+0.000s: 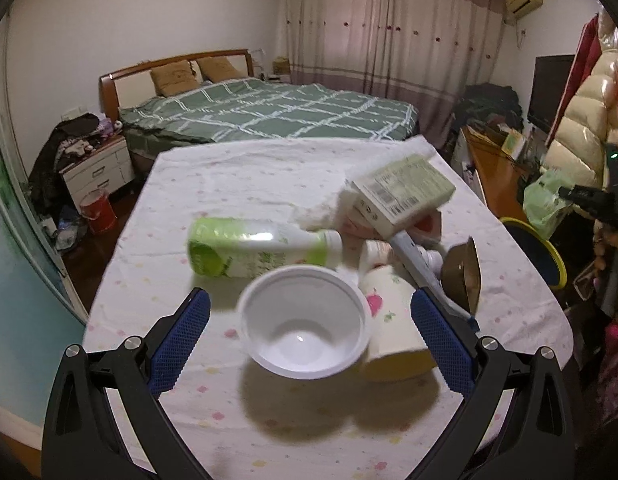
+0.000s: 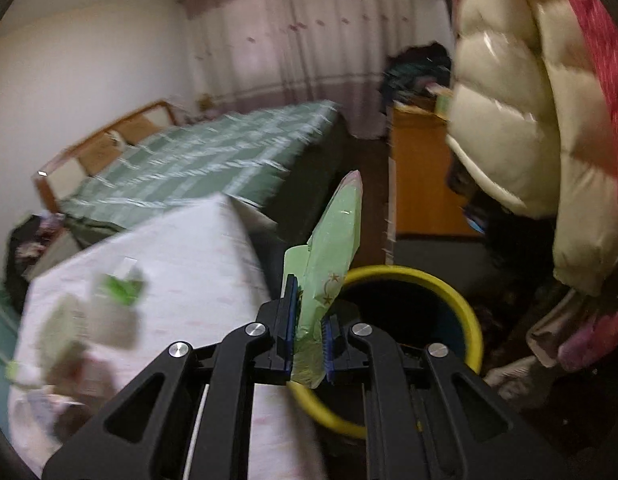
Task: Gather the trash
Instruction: 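Carry the green bag with the right tool and drop it into the yellow bin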
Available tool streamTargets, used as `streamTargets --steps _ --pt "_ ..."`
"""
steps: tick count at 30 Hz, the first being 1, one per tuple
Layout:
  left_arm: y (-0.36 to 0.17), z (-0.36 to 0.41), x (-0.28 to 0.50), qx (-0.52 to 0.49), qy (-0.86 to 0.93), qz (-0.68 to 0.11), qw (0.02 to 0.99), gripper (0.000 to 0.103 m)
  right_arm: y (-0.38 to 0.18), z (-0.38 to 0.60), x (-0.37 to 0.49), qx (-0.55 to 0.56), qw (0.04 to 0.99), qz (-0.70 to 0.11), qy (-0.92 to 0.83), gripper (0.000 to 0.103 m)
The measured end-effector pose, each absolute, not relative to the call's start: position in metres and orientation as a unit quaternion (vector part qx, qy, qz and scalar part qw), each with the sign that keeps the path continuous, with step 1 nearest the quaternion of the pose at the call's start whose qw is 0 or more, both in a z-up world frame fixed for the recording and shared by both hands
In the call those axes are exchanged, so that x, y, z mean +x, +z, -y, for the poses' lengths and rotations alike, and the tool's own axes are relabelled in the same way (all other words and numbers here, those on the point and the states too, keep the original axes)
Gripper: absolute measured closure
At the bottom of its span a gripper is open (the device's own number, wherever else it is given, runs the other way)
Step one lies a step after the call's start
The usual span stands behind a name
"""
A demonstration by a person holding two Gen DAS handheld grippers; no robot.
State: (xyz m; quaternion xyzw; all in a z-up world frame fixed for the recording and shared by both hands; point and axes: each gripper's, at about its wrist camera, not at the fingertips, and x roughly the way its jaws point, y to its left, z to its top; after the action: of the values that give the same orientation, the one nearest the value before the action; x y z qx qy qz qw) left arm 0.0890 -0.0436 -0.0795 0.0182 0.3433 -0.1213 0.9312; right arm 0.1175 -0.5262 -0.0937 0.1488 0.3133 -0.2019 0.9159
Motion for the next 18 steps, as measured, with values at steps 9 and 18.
streamTargets --steps 9,18 --pt "-0.095 0.028 0.088 0.005 -0.138 -0.363 0.922 0.004 -0.148 0.565 0.143 0.159 0.877 -0.380 -0.248 0.092" --pt "-0.106 0.014 0.089 0.016 -0.146 -0.370 0.917 0.004 -0.163 0.574 0.137 0.166 0.865 -0.393 -0.264 0.065"
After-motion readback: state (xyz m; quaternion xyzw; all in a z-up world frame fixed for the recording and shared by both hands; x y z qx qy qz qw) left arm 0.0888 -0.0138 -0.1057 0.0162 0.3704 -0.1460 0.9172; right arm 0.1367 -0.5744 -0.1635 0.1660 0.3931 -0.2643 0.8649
